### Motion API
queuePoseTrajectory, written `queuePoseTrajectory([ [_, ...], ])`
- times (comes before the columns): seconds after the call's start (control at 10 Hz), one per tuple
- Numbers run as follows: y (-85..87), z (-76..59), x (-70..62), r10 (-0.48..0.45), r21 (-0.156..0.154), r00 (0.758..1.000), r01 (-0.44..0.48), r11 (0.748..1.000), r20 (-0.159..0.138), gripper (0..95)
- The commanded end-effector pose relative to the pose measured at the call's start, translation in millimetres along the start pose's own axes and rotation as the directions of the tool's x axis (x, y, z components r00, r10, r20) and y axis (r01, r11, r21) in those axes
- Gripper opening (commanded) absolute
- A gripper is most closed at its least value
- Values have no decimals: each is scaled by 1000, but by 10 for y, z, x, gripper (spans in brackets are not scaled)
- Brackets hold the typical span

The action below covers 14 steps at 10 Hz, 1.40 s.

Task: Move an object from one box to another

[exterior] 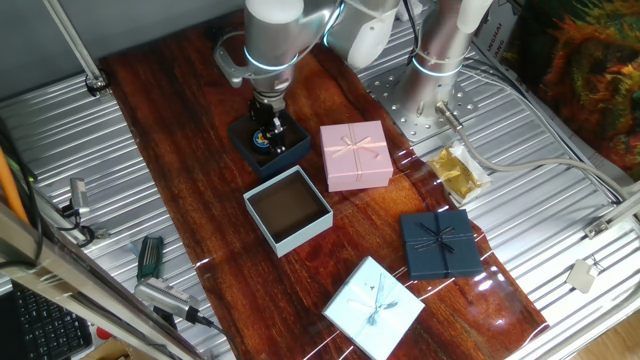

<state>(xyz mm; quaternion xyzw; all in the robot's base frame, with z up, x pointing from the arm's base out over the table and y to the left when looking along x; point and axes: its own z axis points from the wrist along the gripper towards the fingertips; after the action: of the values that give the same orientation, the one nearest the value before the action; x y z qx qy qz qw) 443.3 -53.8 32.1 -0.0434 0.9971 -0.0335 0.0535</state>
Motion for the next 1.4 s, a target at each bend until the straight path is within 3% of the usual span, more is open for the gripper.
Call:
queuePoseTrajectory([
  [0.1,0,-3,2,-3,0,1000,3,1000,1,760],
  [1.4,11,62,10,-10,3,1000,9,1000,25,760],
])
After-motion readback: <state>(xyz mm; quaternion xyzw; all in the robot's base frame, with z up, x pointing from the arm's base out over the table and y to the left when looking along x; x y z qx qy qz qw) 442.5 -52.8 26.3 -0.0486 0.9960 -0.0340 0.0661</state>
